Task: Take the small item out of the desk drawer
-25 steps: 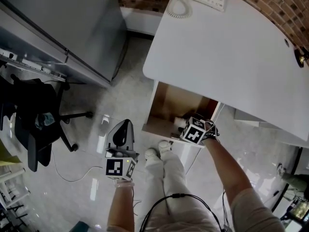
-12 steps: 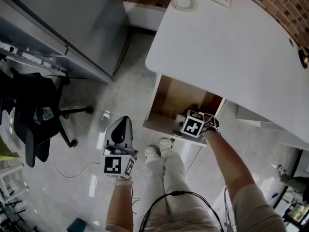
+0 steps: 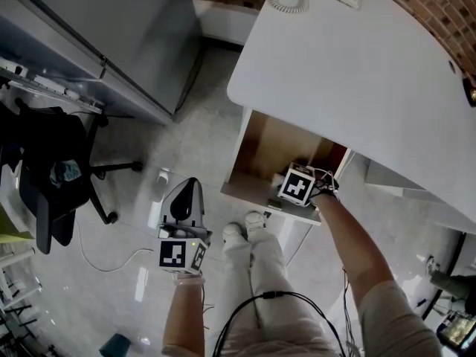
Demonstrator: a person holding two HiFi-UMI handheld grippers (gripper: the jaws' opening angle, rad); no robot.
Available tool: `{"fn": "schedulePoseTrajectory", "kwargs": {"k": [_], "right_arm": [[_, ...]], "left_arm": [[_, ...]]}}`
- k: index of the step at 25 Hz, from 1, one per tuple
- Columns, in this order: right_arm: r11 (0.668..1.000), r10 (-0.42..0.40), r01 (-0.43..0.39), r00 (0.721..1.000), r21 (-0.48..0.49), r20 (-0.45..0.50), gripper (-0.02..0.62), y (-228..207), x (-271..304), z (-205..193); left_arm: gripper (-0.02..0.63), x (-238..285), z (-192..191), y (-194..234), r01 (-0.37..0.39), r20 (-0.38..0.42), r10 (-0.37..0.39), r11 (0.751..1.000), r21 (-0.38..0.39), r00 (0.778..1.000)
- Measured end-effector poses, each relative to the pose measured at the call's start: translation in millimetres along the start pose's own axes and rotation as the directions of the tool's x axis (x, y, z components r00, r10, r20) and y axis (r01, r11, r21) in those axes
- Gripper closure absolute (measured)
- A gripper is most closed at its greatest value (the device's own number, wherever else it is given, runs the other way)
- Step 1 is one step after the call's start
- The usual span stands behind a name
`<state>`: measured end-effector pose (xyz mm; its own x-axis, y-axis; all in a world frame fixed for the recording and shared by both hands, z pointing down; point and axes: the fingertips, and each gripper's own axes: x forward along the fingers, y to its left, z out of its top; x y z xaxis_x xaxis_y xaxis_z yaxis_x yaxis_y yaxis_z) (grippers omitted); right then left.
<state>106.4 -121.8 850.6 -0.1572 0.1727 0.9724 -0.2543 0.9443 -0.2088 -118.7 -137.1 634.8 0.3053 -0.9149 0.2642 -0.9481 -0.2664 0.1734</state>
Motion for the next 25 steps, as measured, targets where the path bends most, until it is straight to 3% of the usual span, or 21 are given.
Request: {"fn": "schedulePoseTrajectory", "kwargs": {"k": [3, 14, 25], "right_arm": [[0.997, 0.056, -0.055, 0.998, 0.061, -0.012, 0.423, 4, 4, -6], [0.989, 0.132, -0.133, 0.991, 0.069, 0.020, 0.428, 0, 5, 0], [1.000, -0.005, 0.005, 0.997, -0.004, 0.076, 0.439, 5, -7, 5]], "left_arm": [[0.601, -1, -3, 1, -0.003, 0.001, 0.003, 1.000, 0.000, 1.000], [0.601, 2, -14, 3, -0.001, 0.000, 0.001, 1.000, -0.010, 1.000], [0.601, 8, -5, 2, 0.010, 0.004, -0.010, 1.000, -0.003, 1.000]]}}
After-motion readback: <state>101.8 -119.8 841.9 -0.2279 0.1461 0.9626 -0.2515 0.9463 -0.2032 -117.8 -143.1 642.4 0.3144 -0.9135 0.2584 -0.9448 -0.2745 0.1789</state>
